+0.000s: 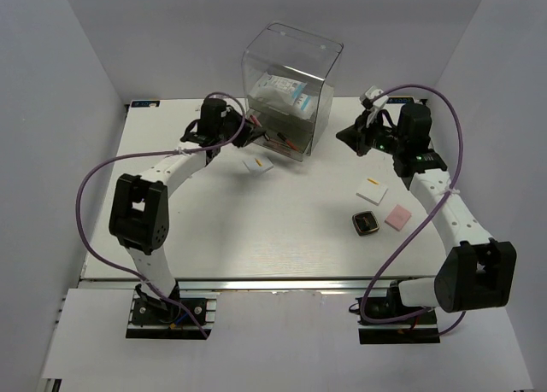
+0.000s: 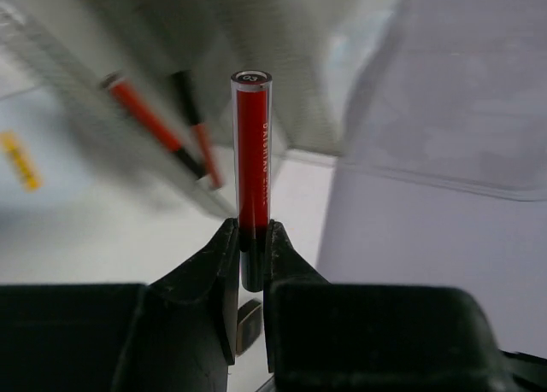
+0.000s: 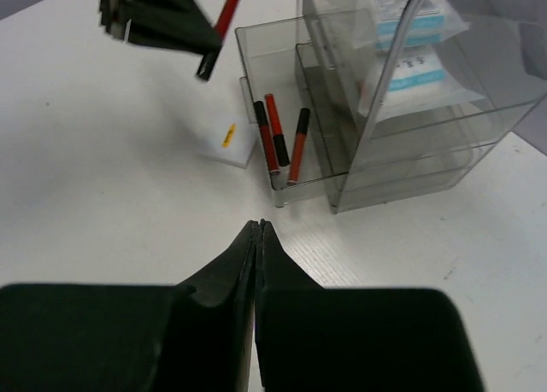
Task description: Organize the makeup
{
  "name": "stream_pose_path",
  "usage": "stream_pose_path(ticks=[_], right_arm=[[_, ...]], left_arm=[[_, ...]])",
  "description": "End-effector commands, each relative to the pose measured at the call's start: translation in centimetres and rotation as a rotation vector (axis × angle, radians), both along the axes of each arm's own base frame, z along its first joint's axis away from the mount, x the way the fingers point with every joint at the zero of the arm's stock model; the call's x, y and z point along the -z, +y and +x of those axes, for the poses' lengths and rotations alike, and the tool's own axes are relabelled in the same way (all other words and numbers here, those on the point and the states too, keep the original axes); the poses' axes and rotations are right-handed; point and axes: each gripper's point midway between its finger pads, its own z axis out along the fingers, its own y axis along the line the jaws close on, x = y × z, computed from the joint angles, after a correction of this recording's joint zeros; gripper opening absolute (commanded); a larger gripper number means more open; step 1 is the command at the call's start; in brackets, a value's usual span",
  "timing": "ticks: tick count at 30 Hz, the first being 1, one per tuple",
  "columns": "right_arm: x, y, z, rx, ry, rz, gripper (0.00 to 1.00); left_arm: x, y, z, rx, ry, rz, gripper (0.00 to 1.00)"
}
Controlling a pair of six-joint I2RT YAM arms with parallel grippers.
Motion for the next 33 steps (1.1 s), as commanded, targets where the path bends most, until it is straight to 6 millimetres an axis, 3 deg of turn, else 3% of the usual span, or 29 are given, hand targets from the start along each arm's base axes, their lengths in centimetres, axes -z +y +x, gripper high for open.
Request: stream_pose_path(ticks=[1, 4, 6, 7, 8, 9, 10, 11, 14, 16, 22, 23, 24, 26, 33], right_arm=[[-1.4, 0.8, -1.6, -0.071, -0.033, 0.041, 0.0], [-1.0, 0.6, -1.7, -0.057, -0.021, 0.043, 0.0], [-0.9, 0.6, -1.7, -0.049, -0.014, 0.043, 0.0], [-0.7, 0.6, -1.7, -0.047, -0.011, 0.043, 0.0], [-0.8, 0.5, -1.6, -0.041, -0.012, 0.043, 0.0], [-0.7, 0.4, -1.6, -0.038, -0.01, 0.04, 0.05], [-0.6, 0.3, -1.4, -0.033, -0.008, 0.037, 0.13], [-0.5, 0.3, -1.4, -0.03, -0.009, 0.034, 0.22], [-0.4, 0.2, -1.5, -0.033, -0.014, 0.024, 0.3], [-0.4, 0.2, -1.4, -0.028, -0.013, 0.023, 0.31], [-0.7, 0.4, -0.9, -0.024, 0.008, 0.049, 0.34], [-0.8, 0.5, -0.9, -0.028, 0.015, 0.058, 0.34], [-0.7, 0.6, -0.9, -0.033, 0.022, 0.062, 0.34], [-0.7, 0.7, -0.8, -0.036, 0.028, 0.069, 0.35], [0.1, 1.0, -0.9, -0.053, 0.053, 0.071, 0.36]], left_arm=[[-4.5, -1.1, 3.2, -0.027, -0.13, -0.109, 0.0], [-3.7, -1.7, 4.2, -0.057, -0.1, -0.138, 0.0], [-3.4, -2.1, 4.8, -0.078, -0.081, -0.16, 0.16], [-2.2, -2.3, 5.2, -0.08, -0.058, -0.157, 0.23], [-1.9, -2.6, 5.4, -0.079, -0.052, -0.158, 0.37], [-1.7, -2.8, 5.7, -0.079, -0.046, -0.162, 0.51], [-2.3, -3.2, 6.1, -0.074, -0.057, -0.166, 0.57], [-1.5, -3.5, 6.4, -0.069, -0.045, -0.161, 0.61], [-2.3, -4.0, 7.0, -0.06, -0.061, -0.165, 0.64], [-3.0, -4.1, 7.2, -0.055, -0.078, -0.165, 0.61], [-6.5, -3.6, 6.6, -0.037, -0.153, -0.126, 0.0], [-6.3, -3.2, 6.3, -0.044, -0.154, -0.107, 0.0], [-7.6, -2.9, 5.6, -0.037, -0.186, -0.099, 0.0], [-8.0, -2.4, 4.7, -0.032, -0.215, -0.082, 0.0], [-6.1, -0.3, 0.0, -0.028, -0.24, -0.03, 0.0]])
